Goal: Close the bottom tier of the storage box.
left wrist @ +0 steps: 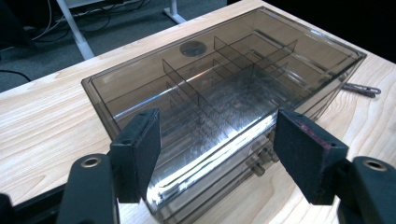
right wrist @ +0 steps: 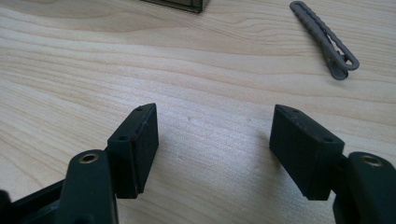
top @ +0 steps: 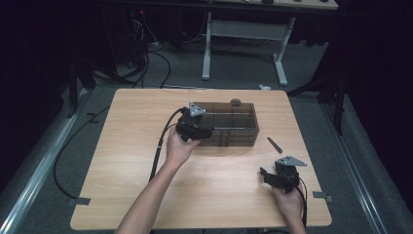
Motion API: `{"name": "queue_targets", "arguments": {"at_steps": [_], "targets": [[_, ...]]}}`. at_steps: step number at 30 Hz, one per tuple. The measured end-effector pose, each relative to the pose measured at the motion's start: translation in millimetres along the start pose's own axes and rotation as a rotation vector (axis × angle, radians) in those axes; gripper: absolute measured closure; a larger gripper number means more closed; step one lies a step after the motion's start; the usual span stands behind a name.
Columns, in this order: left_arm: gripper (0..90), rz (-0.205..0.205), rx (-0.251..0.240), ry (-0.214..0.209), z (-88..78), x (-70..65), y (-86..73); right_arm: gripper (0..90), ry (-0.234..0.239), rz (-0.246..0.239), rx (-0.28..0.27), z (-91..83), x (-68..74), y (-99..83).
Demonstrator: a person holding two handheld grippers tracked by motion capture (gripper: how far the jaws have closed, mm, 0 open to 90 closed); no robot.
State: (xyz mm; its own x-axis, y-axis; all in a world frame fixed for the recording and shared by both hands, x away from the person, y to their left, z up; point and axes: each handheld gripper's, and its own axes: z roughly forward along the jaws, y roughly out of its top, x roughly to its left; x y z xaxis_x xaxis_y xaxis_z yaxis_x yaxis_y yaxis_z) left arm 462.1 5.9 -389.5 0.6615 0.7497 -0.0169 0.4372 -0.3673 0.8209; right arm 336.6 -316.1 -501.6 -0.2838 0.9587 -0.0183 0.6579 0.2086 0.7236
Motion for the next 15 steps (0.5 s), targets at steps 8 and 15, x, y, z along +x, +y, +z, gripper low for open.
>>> {"name": "queue_targets", "arguments": {"at_steps": [8, 15], "targets": [[32.9, -0.013, 0.015, 0.015, 17.6, 0.6, 6.9, 32.8, 0.0, -0.002, -0.001, 0.1, -0.1, -0.1], [33.9, -0.028, 0.027, 0.033, 30.6, 2.2, 9.6, 32.8, 0.0, -0.002, -0.001, 0.1, -0.1, -0.1]]}}
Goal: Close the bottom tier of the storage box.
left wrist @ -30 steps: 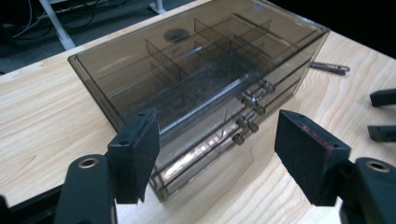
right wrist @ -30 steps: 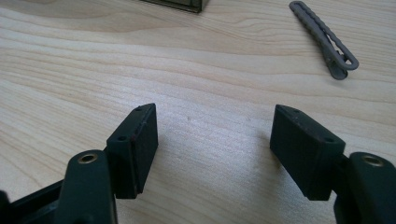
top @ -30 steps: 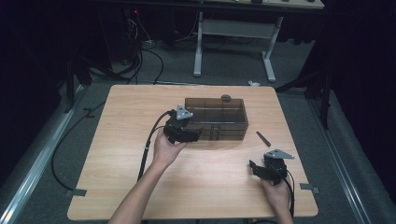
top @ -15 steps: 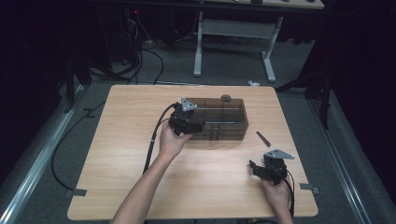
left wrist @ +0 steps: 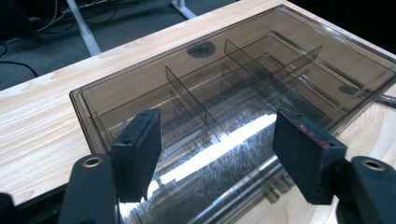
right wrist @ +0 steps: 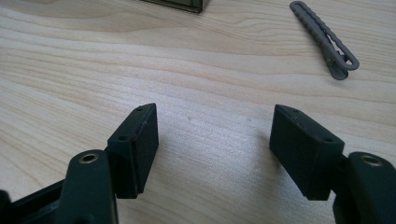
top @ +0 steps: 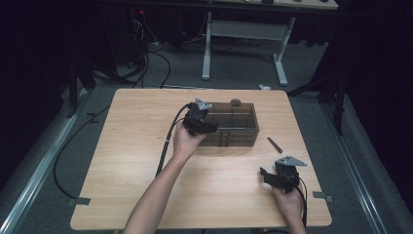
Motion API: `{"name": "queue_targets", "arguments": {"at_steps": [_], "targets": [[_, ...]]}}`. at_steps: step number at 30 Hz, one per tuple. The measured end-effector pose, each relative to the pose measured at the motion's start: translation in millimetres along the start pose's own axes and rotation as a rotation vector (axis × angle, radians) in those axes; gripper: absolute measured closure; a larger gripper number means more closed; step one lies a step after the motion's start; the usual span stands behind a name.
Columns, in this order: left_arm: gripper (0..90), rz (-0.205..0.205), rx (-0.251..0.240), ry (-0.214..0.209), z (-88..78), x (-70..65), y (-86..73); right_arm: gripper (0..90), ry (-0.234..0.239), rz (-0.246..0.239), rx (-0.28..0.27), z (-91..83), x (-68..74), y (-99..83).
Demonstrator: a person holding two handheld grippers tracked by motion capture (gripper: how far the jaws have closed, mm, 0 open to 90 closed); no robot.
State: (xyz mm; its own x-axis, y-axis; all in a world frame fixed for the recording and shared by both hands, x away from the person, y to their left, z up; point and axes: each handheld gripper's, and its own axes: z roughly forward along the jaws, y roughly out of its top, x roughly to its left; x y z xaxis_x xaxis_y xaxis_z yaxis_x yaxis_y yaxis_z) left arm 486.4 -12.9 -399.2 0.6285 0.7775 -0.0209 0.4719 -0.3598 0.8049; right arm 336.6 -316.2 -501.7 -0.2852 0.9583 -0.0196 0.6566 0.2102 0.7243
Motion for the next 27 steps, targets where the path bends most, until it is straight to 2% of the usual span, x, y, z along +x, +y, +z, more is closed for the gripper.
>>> {"name": "queue_targets", "arguments": {"at_steps": [10, 13, 14, 19, 27], "targets": [[34.1, -0.018, 0.022, 0.014, 8.5, 6.7, -4.2, 32.8, -0.001, 0.002, 0.002, -0.2, 0.2, 0.1], [35.0, -0.003, 0.012, 0.01, 9.7, 6.4, -4.9, 33.0, -0.002, 0.003, 0.003, -0.2, 0.2, 0.1], [35.0, 0.01, 0.004, -0.002, 10.4, 8.2, -5.8, 33.3, -0.004, 0.005, 0.0, -0.1, 0.2, 0.0], [36.6, 0.017, 0.002, -0.006, 10.3, 7.7, -6.1, 34.6, -0.009, 0.019, 0.0, -0.6, 1.9, -0.2], [37.6, 0.029, -0.002, -0.022, 10.4, 9.5, -6.6, 34.7, -0.006, 0.008, -0.002, -0.5, 1.3, 0.1]]}}
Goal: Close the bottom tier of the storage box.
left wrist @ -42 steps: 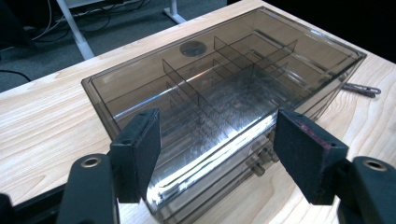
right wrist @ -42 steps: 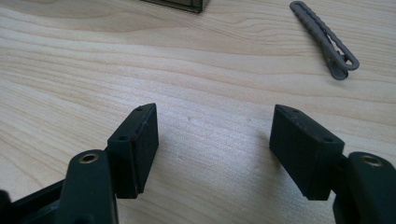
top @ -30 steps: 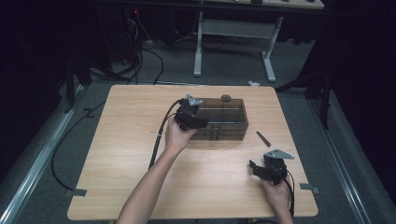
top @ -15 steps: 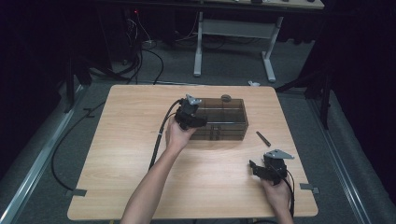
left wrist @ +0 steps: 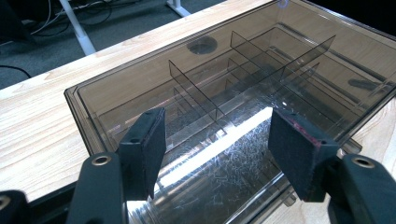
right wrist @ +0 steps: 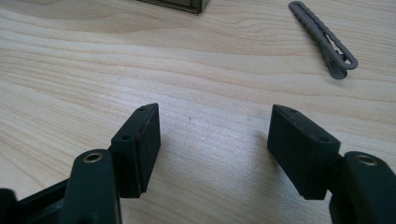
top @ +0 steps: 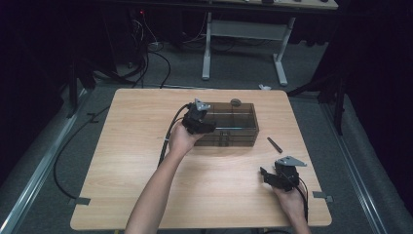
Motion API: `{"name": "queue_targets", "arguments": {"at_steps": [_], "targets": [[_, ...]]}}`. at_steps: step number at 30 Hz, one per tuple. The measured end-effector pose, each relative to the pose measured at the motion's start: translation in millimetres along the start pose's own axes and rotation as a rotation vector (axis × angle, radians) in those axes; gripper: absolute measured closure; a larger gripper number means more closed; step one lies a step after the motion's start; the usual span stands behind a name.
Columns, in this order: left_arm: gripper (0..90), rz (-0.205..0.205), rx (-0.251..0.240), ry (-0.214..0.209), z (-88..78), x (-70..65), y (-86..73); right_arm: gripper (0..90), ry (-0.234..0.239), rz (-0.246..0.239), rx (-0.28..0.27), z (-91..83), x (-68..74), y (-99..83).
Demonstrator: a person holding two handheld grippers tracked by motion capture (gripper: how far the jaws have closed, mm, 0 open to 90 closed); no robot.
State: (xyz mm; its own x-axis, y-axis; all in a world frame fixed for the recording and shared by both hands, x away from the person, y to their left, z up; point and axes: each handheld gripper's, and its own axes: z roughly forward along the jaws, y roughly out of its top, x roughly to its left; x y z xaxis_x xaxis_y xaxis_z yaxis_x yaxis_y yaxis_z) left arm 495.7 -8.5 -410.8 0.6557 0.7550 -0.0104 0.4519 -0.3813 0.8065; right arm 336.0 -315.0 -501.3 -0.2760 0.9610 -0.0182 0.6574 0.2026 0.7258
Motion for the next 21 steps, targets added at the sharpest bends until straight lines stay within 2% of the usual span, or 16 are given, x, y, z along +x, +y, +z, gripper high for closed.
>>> {"name": "queue_targets", "arguments": {"at_steps": [4, 7, 13, 16, 19, 21], "targets": [[37.8, 0.0, -0.002, -0.002, 0.0, 0.2, -0.3, 41.0, -0.002, 0.01, 0.022, -1.6, 0.4, 2.7], [37.8, 0.0, -0.005, -0.004, -0.1, 0.3, -0.8, 42.4, 0.025, 0.032, 0.048, -3.4, 0.4, 5.8], [37.9, 0.0, -0.006, -0.004, -0.1, 0.6, -0.9, 45.7, 0.052, 0.024, 0.066, -8.4, 7.8, 13.7], [37.9, -0.001, -0.006, -0.005, -0.1, 0.6, -0.9, 47.0, 0.094, 0.012, 0.067, -9.1, 12.4, 18.5], [37.9, -0.001, -0.006, -0.006, -0.1, 0.8, -0.9, 47.5, 0.09, 0.006, 0.069, -8.1, 17.6, 22.0], [37.9, -0.001, -0.007, -0.005, -0.1, 0.7, -1.0, 47.5, 0.103, 0.011, 0.071, -6.8, 19.1, 24.1]]}}
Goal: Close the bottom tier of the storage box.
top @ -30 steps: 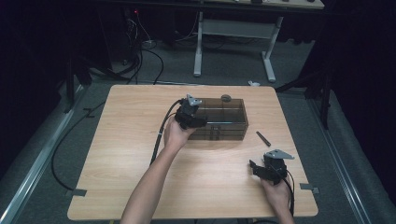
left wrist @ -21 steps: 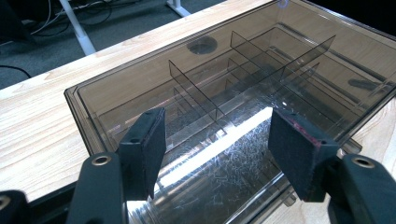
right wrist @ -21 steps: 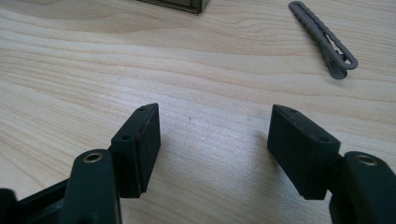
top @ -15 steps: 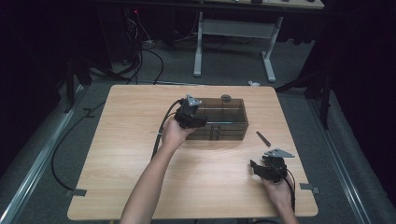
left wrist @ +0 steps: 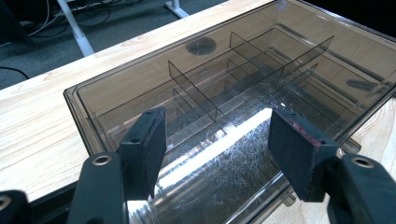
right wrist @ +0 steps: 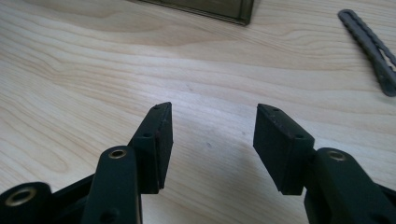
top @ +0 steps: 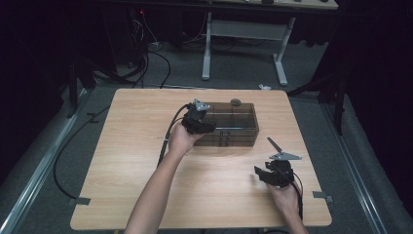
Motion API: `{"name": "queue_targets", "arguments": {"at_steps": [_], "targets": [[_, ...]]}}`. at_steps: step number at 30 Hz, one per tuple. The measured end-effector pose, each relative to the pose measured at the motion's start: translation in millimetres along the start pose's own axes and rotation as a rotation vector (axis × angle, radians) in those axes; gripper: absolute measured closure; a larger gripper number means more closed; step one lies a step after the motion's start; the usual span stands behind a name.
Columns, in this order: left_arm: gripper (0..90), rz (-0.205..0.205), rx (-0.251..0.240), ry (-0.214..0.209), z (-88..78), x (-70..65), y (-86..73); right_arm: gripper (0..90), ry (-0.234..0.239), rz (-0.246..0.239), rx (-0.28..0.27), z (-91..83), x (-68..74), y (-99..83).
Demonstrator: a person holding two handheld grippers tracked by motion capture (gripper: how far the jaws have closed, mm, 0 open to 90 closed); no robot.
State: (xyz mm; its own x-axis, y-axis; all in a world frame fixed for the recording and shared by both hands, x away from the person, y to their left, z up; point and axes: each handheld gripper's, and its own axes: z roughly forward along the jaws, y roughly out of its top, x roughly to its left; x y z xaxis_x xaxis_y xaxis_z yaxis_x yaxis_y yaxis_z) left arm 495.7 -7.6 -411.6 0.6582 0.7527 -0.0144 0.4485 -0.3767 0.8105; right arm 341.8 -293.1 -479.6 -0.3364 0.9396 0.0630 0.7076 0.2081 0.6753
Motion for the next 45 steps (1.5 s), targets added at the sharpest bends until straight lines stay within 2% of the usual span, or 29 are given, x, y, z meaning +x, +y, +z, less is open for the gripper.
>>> {"name": "queue_targets", "arguments": {"at_steps": [7, 10, 19, 20, 22, 27, 31, 35, 40, 42, 45], "targets": [[37.9, 0.001, 0.0, 0.0, -0.1, 0.0, 0.0, 50.2, 0.026, -0.016, 0.015, 4.8, 7.5, 7.7], [38.0, 0.001, -0.001, 0.0, 0.0, 0.0, -0.1, 51.8, 0.023, -0.027, 0.033, 8.8, 11.0, 10.5], [37.9, 0.001, -0.001, 0.0, 0.0, 0.0, -0.2, 52.3, 0.03, -0.015, 0.036, 14.5, 21.6, 21.6], [37.9, 0.001, -0.001, 0.0, 0.0, 0.0, -0.1, 52.4, 0.037, 0.01, 0.031, 16.1, 23.5, 24.5], [37.9, 0.0, -0.001, 0.0, -0.1, 0.0, -0.2, 52.8, 0.04, 0.021, 0.019, 17.4, 25.1, 27.4], [37.9, 0.001, -0.001, 0.0, -0.1, 0.0, -0.3, 53.7, 0.055, 0.014, 0.031, 20.0, 28.8, 33.2], [37.9, 0.002, -0.002, 0.0, -0.1, 0.0, -0.5, 54.2, 0.067, -0.006, 0.045, 22.6, 37.2, 42.9], [38.0, 0.0, -0.004, 0.0, 0.0, -0.1, -0.6, 52.7, 0.089, 0.007, 0.066, 28.1, 43.0, 49.6], [37.9, 0.002, -0.007, 0.0, -0.1, -0.1, -1.0, 48.1, 0.074, 0.009, 0.092, 36.1, 49.6, 56.7], [38.0, 0.002, -0.008, 0.0, 0.0, -0.1, -1.2, 48.3, 0.068, 0.008, 0.085, 36.9, 52.0, 59.7], [38.0, 0.002, -0.008, 0.0, 0.0, -0.1, -1.2, 49.9, 0.065, 0.032, 0.087, 38.9, 54.6, 65.0]]}}
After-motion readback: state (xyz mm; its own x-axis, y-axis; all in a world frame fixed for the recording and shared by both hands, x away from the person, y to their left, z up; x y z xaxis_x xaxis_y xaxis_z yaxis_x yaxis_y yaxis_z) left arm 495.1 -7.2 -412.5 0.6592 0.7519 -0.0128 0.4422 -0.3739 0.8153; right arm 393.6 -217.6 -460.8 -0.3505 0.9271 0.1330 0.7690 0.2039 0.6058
